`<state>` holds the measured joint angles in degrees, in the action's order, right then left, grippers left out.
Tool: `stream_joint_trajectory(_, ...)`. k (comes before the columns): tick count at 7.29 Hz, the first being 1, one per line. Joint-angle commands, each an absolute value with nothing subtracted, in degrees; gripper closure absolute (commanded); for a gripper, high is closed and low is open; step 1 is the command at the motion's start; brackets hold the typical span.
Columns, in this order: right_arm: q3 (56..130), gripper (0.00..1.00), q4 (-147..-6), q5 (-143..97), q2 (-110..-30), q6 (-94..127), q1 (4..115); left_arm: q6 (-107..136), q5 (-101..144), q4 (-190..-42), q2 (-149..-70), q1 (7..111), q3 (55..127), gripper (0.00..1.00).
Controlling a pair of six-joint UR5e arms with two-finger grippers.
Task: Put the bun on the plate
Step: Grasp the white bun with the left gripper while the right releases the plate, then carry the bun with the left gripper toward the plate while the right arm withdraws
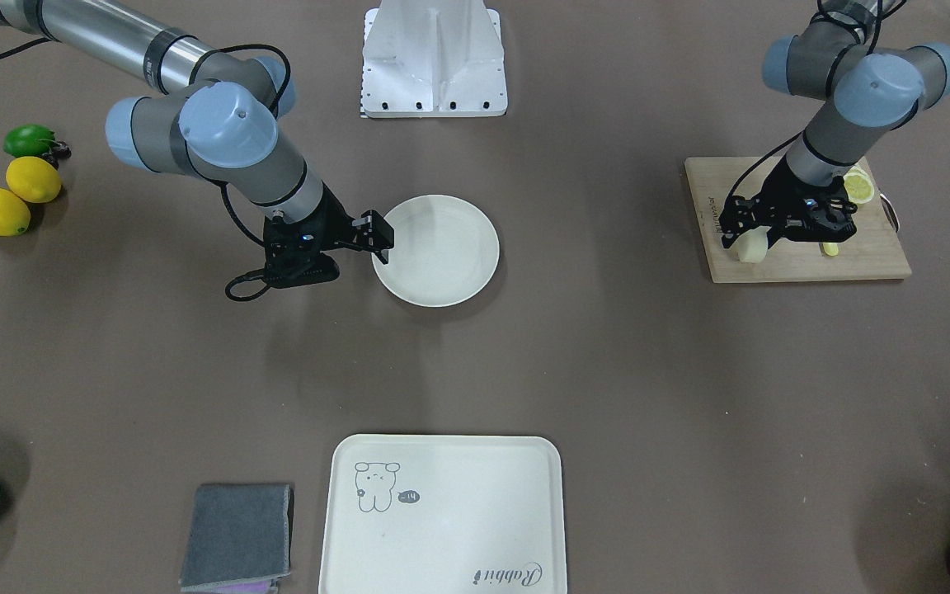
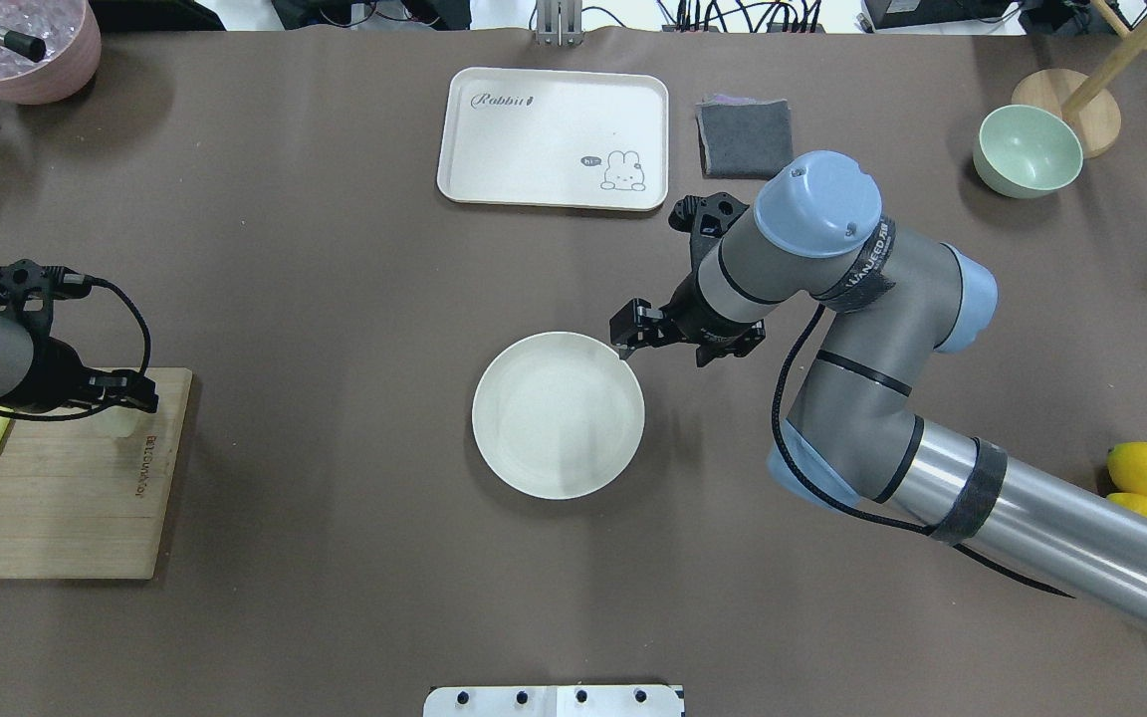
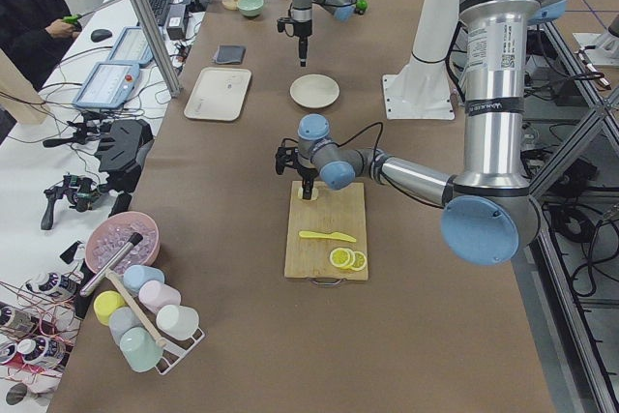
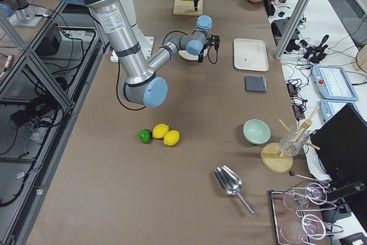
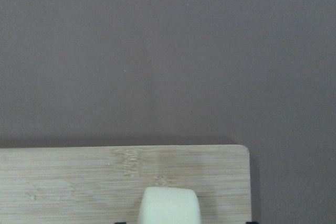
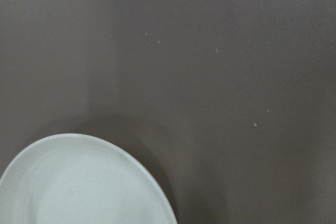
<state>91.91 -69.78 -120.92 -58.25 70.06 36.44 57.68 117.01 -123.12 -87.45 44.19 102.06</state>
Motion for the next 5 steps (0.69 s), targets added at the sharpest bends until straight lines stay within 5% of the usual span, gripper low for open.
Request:
stream_joint_trajectory(1, 91.9, 0.00, -69.8, -120.9, -58.1, 71.9, 36.6, 57.5, 115.9, -123.0, -87.5, 43.8, 102.0, 0.57)
stream_joint_trajectory(5, 92.0, 0.00, -70.2, -127.9, -57.6, 71.1, 44.8, 61.0, 116.0, -122.3, -91.6, 43.9, 105.6, 0.60)
